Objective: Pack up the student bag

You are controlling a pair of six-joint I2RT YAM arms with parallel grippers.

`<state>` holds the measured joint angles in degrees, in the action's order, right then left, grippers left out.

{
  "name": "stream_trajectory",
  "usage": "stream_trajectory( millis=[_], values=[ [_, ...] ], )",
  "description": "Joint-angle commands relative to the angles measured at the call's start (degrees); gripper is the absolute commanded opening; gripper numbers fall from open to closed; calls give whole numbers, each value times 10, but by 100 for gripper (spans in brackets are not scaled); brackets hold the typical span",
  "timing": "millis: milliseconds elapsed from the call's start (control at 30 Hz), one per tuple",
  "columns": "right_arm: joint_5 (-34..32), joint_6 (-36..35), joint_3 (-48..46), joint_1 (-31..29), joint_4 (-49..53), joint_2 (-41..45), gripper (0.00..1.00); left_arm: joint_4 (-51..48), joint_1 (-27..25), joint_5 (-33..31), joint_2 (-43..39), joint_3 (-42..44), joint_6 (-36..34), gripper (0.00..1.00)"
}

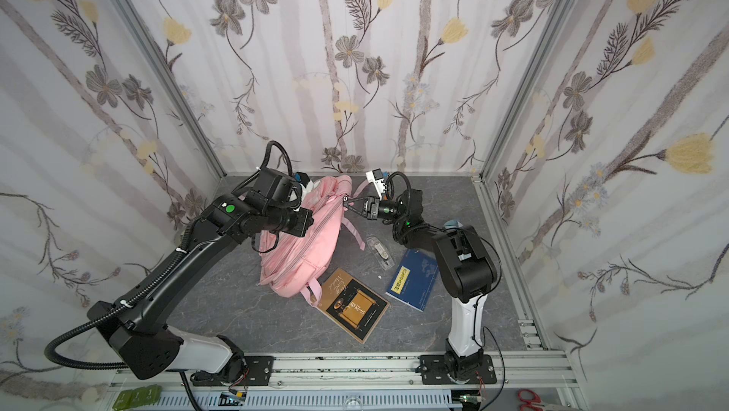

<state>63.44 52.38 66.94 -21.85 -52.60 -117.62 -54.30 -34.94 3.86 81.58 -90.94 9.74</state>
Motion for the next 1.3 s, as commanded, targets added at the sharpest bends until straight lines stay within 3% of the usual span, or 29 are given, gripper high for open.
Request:
stream_trajectory(
  millis=[0, 67, 133, 433, 633, 1033, 1267],
  values=[
    [-63, -268, 72, -3, 398, 15, 0, 18, 0, -26, 0, 0, 35, 0],
    [-85, -338, 120, -4, 522, 7, 0, 12, 0, -30, 0, 0, 45, 0],
    [-104, -362, 147, -4, 590, 1, 0, 8, 0, -32, 0, -1, 61, 0],
    [-175, -431, 218, -10, 752, 16, 0, 16, -10, -8, 14, -3, 147, 0],
    [-236, -469, 284, -18, 856, 16, 0, 16, -26, 9, 43, -12, 161, 0],
    [-342, -511, 401, -56, 1016, 8, 0, -11, -34, -37, 82, -39, 207, 0],
    [-386, -489, 446, -72, 1075, 9, 0, -25, -33, -71, 110, -58, 215, 0]
  ],
)
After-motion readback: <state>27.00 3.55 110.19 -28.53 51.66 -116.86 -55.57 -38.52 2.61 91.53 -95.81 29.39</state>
